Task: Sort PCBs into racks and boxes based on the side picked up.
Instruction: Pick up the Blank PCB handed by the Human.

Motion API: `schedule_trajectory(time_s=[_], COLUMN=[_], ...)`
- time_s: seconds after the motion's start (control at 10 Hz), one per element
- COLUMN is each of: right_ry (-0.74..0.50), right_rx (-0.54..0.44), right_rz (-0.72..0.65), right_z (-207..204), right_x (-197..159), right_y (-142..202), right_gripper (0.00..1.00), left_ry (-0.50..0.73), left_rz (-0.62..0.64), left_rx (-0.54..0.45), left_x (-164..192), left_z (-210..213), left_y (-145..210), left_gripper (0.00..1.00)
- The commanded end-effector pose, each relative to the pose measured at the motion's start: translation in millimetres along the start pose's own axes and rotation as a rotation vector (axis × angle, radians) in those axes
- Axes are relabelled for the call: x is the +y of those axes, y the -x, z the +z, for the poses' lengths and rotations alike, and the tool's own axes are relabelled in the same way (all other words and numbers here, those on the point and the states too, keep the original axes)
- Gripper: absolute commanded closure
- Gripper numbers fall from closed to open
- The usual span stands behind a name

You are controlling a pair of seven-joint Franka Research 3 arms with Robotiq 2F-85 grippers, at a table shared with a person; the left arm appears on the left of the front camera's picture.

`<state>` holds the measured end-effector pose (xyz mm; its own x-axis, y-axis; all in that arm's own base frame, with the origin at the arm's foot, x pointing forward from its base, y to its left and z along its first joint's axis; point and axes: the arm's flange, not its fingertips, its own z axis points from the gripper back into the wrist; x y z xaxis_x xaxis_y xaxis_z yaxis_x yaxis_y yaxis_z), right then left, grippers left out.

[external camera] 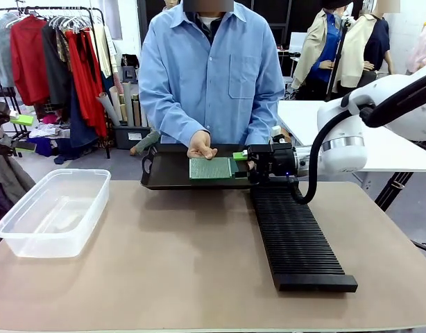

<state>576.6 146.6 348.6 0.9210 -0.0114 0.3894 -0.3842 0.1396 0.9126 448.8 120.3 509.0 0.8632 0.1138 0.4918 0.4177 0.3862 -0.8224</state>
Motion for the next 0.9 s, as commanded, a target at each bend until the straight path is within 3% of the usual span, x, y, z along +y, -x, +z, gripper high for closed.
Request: schedule_trajectory(time_s=[0.0, 0.8], right_ry=[0.014, -0.045], right_rx=[-0.032, -0.023], right_rz=[0.048, 0.049], right_z=[-9.7, -30.0], right_x=[-1.6, -10.3], right_y=[-1.7, -13.8], right_gripper=[0.0, 0.0], left_ry=[0.008, 0.008], left_rz=[-0.002, -0.002], left_rx=[-0.001, -0.001], left_x=[-1.8, -1.8], left_z=[0.2, 0.2], left_y=[1.4, 1.4], left_gripper=[0.0, 0.0])
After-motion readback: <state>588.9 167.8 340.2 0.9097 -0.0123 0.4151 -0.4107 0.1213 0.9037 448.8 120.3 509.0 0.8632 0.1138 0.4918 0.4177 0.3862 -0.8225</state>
